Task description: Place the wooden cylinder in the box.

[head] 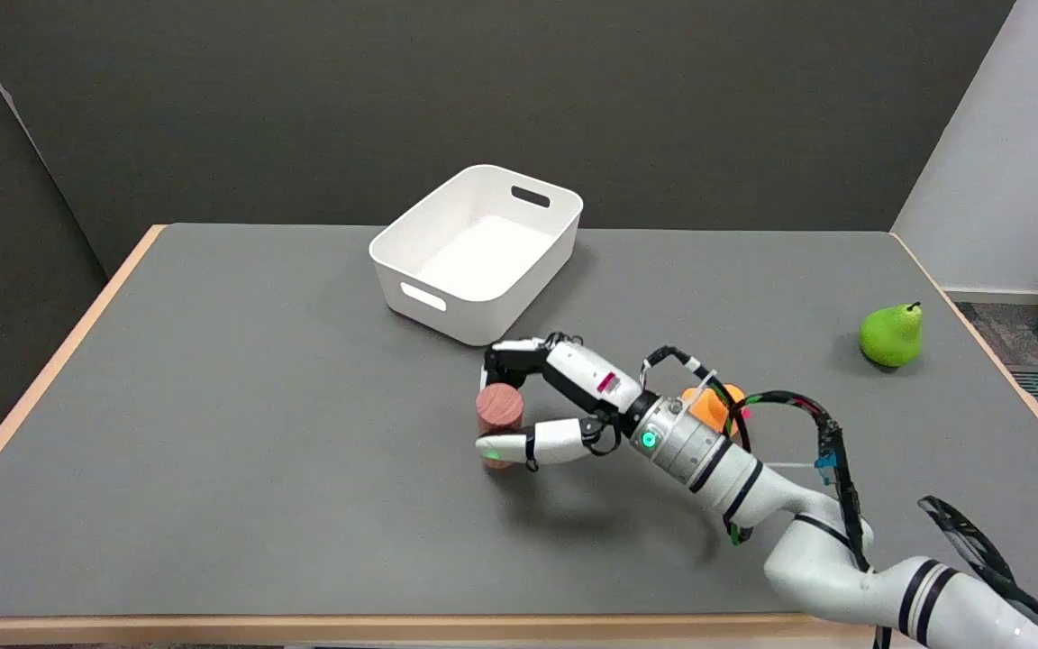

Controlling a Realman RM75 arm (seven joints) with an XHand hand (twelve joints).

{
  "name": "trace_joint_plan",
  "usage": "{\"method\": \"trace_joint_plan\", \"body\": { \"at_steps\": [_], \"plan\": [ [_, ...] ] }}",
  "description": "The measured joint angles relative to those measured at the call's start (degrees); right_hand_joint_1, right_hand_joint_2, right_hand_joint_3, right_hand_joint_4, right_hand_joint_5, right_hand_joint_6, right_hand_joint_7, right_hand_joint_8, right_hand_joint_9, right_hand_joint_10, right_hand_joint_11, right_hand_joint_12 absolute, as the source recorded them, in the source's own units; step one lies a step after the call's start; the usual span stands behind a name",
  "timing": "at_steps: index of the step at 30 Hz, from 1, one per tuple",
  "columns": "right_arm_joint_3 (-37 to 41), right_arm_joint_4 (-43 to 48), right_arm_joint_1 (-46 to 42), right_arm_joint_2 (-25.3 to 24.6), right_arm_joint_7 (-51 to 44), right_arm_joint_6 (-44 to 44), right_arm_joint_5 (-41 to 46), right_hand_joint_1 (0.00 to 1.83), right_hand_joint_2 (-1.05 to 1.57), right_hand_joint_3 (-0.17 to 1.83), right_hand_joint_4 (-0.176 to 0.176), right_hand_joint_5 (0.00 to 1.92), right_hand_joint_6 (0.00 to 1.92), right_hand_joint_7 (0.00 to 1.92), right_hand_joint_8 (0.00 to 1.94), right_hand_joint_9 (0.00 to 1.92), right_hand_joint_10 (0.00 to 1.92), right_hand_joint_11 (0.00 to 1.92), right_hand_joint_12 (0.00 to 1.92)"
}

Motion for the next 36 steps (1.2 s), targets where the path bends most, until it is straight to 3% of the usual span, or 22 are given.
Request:
{"method": "trace_joint_plan", "body": {
  "at_steps": [6, 8, 22, 28, 36],
  "plan": [
    [2.09, 3.03, 0.38, 0.76, -0.15, -0.15, -1.74, 1.18, 1.02, 0.44, -0.077, 0.66, 1.55, 0.92, 1.22, 0.72, 1.31, 0.55, 1.71],
    [3.27, 4.68, 0.5, 1.07, -0.56, -0.76, -2.34, 1.18, 1.02, 0.44, -0.068, 0.66, 1.55, 0.92, 1.22, 0.76, 1.32, 0.63, 1.89],
    [10.99, 14.0, 8.17, 2.5, -7.39, -9.74, -5.24, 1.18, 1.06, 0.34, -0.07, 0.66, 1.53, 0.91, 1.21, 0.79, 1.28, 0.5, 1.92],
    [10.88, 10.62, 15.58, 2.03, -9.25, -13.18, -5.83, 1.18, 1.07, 0.33, -0.063, 0.66, 1.55, 0.9, 1.21, 0.79, 1.28, 0.45, 1.92],
    [7.07, -1.35, 26.17, -0.38, -10.59, -15.49, -5.24, 1.16, 1.14, 0.23, -0.046, 0.64, 1.57, 0.86, 1.24, 0.8, 1.26, 0.43, 1.92]
  ]
}}
